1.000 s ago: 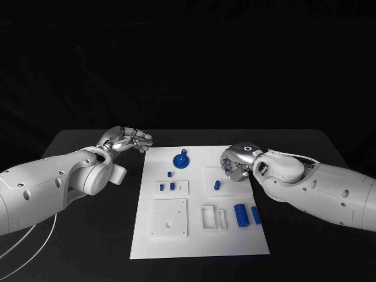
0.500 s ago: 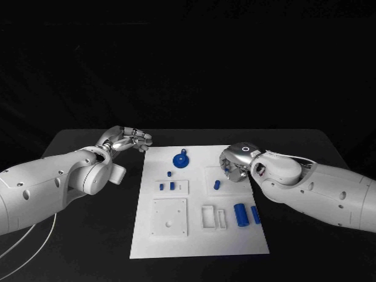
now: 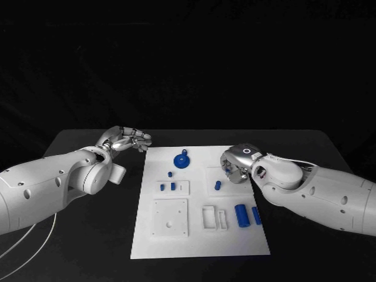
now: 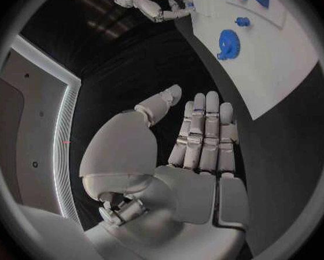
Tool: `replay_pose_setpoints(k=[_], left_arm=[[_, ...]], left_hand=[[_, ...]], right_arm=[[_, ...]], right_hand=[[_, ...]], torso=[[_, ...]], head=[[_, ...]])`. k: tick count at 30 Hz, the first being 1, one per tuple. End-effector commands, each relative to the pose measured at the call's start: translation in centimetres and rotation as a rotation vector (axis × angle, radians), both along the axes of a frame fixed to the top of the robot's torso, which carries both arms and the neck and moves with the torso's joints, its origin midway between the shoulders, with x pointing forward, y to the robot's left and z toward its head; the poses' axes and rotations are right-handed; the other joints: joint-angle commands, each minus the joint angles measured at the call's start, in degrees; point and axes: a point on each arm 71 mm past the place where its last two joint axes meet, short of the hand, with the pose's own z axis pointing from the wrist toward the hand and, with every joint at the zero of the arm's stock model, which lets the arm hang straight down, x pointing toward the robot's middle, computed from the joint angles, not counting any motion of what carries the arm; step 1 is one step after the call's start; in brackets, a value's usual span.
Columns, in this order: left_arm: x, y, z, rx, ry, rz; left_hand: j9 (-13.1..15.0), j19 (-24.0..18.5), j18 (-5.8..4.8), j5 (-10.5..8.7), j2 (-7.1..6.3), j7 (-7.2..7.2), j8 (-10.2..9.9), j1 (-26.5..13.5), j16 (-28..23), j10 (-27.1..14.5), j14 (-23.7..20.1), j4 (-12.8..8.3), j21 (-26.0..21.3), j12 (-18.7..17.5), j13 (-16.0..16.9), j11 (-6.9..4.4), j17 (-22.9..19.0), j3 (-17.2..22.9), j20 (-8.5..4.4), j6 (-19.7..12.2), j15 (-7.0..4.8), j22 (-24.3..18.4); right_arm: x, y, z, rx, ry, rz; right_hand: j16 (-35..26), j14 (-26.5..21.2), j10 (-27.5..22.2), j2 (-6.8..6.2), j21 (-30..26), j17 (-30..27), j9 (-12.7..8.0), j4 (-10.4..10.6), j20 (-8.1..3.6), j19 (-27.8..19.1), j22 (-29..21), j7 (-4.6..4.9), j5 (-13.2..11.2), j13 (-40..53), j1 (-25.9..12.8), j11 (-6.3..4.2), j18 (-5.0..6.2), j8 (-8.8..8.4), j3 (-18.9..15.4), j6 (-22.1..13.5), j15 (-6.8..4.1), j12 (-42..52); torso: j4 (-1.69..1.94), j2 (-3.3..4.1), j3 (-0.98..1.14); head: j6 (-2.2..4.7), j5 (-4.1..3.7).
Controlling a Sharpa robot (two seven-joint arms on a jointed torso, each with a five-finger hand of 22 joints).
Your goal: Assemble the parts on the task board
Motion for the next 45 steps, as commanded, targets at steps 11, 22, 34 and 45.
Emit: replay_pose_setpoints(k=[11,22,34,45], left_arm=[[0.2,0.0,0.1,-0.021,0.0,0.004],[0.2,-0.2,0.1,-0.031,0.002,0.004],[0.2,-0.8,0.1,-0.053,0.002,0.013],[0.3,-1.6,0.1,-0.071,0.0,0.026]], left_hand=[[0.06,-0.17,0.29,0.1,0.7,-0.01,0.25,-0.01,-0.35,-0.53,0.0,-0.05,-0.4,-0.38,-0.1,-0.01,0.16,-0.45,0.18,-0.34,0.37,0.11],[0.05,-0.19,0.29,0.12,0.7,-0.01,0.26,0.02,-0.46,-0.55,0.01,-0.07,-0.43,-0.38,-0.13,0.0,0.21,-0.46,0.19,-0.36,0.38,0.12],[0.05,-0.21,0.29,0.14,0.73,-0.01,0.27,0.05,-0.58,-0.55,0.02,-0.08,-0.47,-0.36,-0.16,0.0,0.27,-0.46,0.21,-0.36,0.39,0.13],[0.06,-0.23,0.29,0.17,0.77,-0.03,0.34,0.1,-0.77,-0.47,0.06,-0.08,-0.53,-0.29,-0.18,-0.03,0.4,-0.47,0.23,-0.29,0.41,0.16]], right_arm=[[-0.8,0.2,1.6,0.096,-0.064,0.04],[-2.2,0.7,3.5,0.19,-0.067,0.077],[-3.8,4.3,4.7,0.374,-0.07,0.194],[-6.1,9.2,2.7,0.34,0.0,0.301]], right_hand=[[0.21,0.4,0.7,-0.63,0.37,-0.22,0.19,0.43,-0.16,0.76,0.85,-0.12,-0.56,0.39,0.55,-0.13,6.61,0.39,1.03,0.59,-0.38,0.31],[0.22,0.52,0.8,-0.81,0.4,-0.26,0.25,0.65,-0.25,0.89,0.85,-0.15,-0.56,0.46,0.59,-0.17,6.61,0.39,1.2,0.66,-0.41,0.27],[0.15,0.57,0.75,-0.84,0.38,-0.35,0.28,0.79,-0.39,0.98,0.83,-0.14,-0.55,0.47,0.73,-0.16,6.61,0.33,1.37,0.61,-0.41,0.15],[0.01,0.58,0.62,-0.62,0.29,-0.48,0.31,0.68,-0.58,1.03,0.79,-0.06,-0.58,0.48,0.85,-0.09,6.61,0.2,1.31,0.42,-0.35,-0.04]], torso=[[-0.09,-0.02,0.07],[-0.17,-0.1,0.02],[0.05,-0.5,-0.3],[0.26,-0.76,-0.83]], head=[[0.29,0.11],[0.66,0.72],[0.95,2.78],[0.13,6.42]])
